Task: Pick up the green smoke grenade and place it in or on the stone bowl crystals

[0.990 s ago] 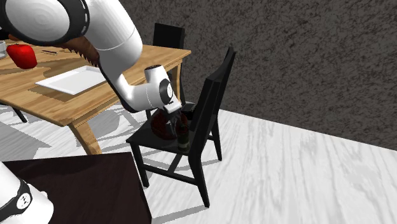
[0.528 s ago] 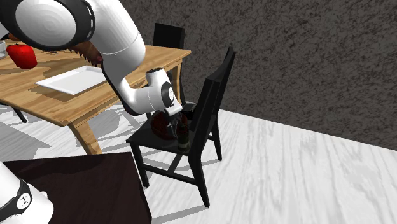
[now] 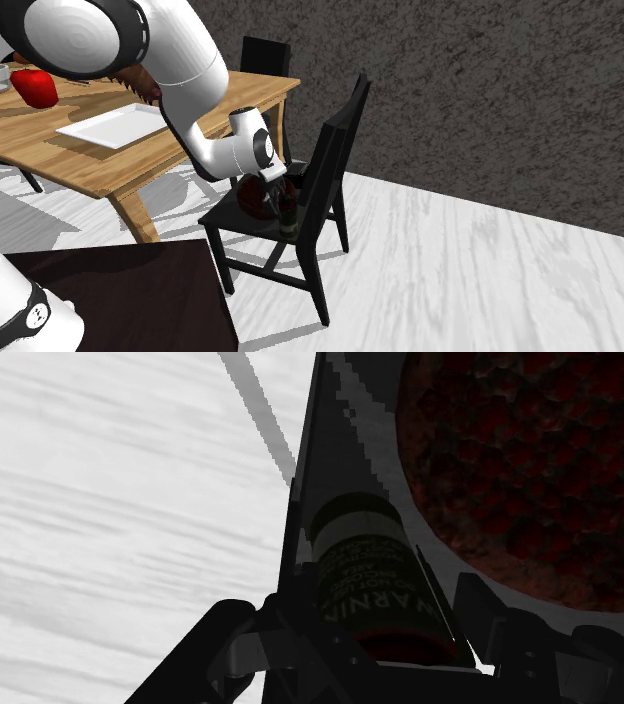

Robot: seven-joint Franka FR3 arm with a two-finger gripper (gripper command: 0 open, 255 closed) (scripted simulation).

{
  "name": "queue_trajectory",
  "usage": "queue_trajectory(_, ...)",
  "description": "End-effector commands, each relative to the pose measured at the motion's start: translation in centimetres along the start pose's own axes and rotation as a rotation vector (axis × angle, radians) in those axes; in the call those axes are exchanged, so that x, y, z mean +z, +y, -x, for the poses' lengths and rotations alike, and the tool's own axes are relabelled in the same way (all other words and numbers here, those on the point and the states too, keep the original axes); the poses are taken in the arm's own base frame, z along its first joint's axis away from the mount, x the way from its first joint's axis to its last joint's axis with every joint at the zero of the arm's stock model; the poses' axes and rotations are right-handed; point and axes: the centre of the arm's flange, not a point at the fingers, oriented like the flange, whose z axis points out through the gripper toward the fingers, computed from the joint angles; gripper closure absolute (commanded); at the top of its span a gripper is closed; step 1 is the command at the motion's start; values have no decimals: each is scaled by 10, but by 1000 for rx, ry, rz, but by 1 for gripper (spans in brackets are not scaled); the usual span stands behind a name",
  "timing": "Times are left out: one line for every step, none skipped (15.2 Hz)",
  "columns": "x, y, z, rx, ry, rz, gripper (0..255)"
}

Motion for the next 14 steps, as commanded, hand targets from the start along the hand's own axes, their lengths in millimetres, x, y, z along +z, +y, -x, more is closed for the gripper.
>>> queue_trajectory(0,0,0,0,0,0,255)
queue_trajectory(0,0,0,0,0,0,255)
queue_trajectory(0,0,0,0,0,0,255)
queue_trajectory(0,0,0,0,0,0,255)
queue_trajectory(-5,0,-1,0,0,0,255)
queue_trajectory(-10,-1,-2,0,0,0,255)
queue_trajectory(-15,-1,-3,0,0,0,255)
queue_trajectory(-20,-1,-5,0,0,0,255)
queue_trajectory(-26,-2,-6,0,0,0,255)
queue_trajectory(-31,-2,-7,0,0,0,255)
queue_trajectory(-36,-2,-8,0,0,0,255)
queue_trajectory(-41,-3,-9,0,0,0,255)
queue_trajectory(-46,-3,-10,0,0,0,255)
queue_trajectory(-51,-3,-11,0,0,0,255)
